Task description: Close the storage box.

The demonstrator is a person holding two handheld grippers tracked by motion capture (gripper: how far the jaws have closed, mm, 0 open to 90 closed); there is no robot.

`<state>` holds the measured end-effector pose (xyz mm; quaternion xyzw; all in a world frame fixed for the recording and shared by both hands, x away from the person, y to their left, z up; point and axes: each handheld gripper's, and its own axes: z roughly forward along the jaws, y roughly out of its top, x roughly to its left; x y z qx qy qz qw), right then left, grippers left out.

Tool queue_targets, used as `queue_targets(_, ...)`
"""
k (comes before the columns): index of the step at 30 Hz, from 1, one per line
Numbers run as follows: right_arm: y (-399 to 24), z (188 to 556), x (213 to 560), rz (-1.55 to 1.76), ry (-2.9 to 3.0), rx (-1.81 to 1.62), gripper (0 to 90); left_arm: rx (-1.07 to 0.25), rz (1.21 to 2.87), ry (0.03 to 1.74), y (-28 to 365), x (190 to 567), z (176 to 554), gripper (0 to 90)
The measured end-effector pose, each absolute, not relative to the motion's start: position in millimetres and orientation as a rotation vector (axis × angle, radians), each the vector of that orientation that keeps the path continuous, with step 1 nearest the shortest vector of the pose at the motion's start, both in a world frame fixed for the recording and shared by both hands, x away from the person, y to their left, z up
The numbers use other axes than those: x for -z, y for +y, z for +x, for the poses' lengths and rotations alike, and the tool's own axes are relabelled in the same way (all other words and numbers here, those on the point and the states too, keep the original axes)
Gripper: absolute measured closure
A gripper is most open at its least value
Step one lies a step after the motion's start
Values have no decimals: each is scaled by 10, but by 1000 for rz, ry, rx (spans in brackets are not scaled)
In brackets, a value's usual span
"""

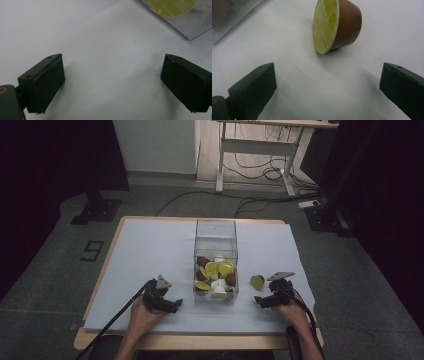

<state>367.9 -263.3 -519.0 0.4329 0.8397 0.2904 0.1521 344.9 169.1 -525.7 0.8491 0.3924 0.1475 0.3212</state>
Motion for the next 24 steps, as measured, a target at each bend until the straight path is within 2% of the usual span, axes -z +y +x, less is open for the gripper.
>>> queue_targets(13, -2577, 3606, 5048, 1200, 2399, -922, 39, -359, 2190, 950, 1637, 5115, 3361, 90)
queue_targets(16, -2561, 3587, 5003, 1170, 2390, -938, 70, -362, 2183, 910, 1615, 5053, 3335, 98)
queue_targets(24, -2492, 3551, 4946, 1115, 2422, -981, 70, -348, 2161, 837, 1551, 4930, 3304, 138)
